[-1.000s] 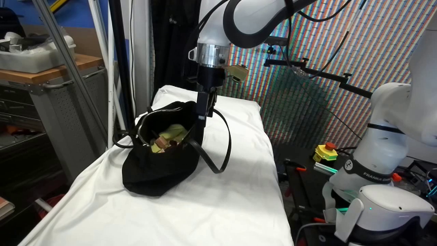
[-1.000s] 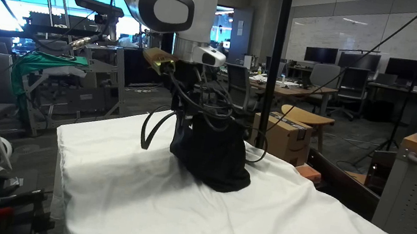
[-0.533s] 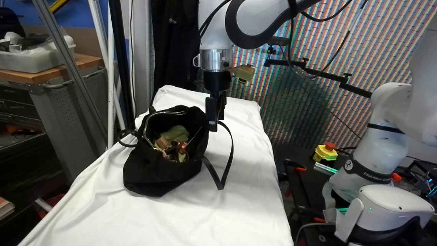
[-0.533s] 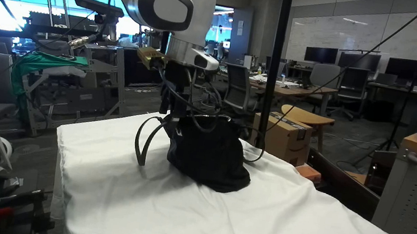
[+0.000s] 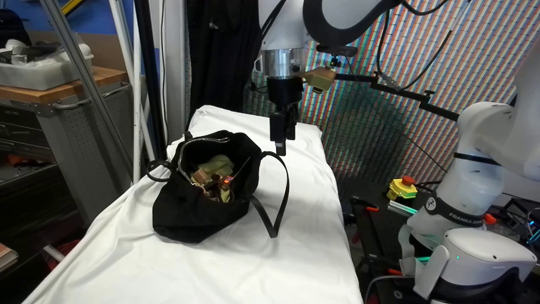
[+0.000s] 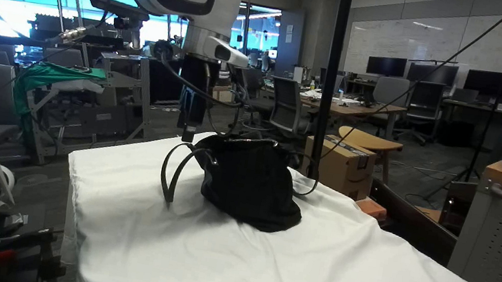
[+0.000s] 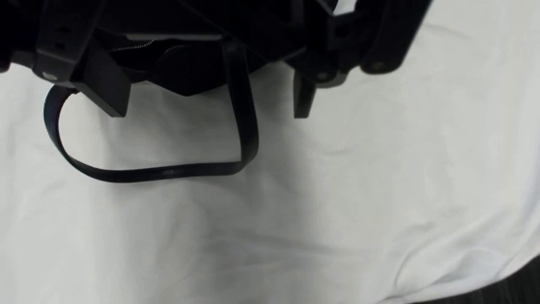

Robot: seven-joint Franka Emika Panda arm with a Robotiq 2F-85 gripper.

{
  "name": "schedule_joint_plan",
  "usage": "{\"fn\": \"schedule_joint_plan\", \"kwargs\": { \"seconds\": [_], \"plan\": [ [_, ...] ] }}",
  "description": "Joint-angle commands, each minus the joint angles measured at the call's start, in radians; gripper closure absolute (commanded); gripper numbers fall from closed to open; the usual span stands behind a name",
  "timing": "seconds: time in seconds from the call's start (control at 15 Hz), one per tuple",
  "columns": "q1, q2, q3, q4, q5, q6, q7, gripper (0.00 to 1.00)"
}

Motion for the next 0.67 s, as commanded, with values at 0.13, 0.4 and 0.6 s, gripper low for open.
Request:
{"fn": "schedule_joint_plan", "kwargs": {
  "seconds": [0.13, 0.4, 0.6],
  "plan": [
    [0.016, -0.272, 0.020, -0.213, -0.015, 0.016, 0.073, 0.00],
    [0.011, -0.463, 0.036, -0.370, -0.038, 0.127, 0.021, 0.00],
    [0.006, -0.561, 0.037, -0.448, -0.063, 0.223, -0.023, 0.00]
  ]
}}
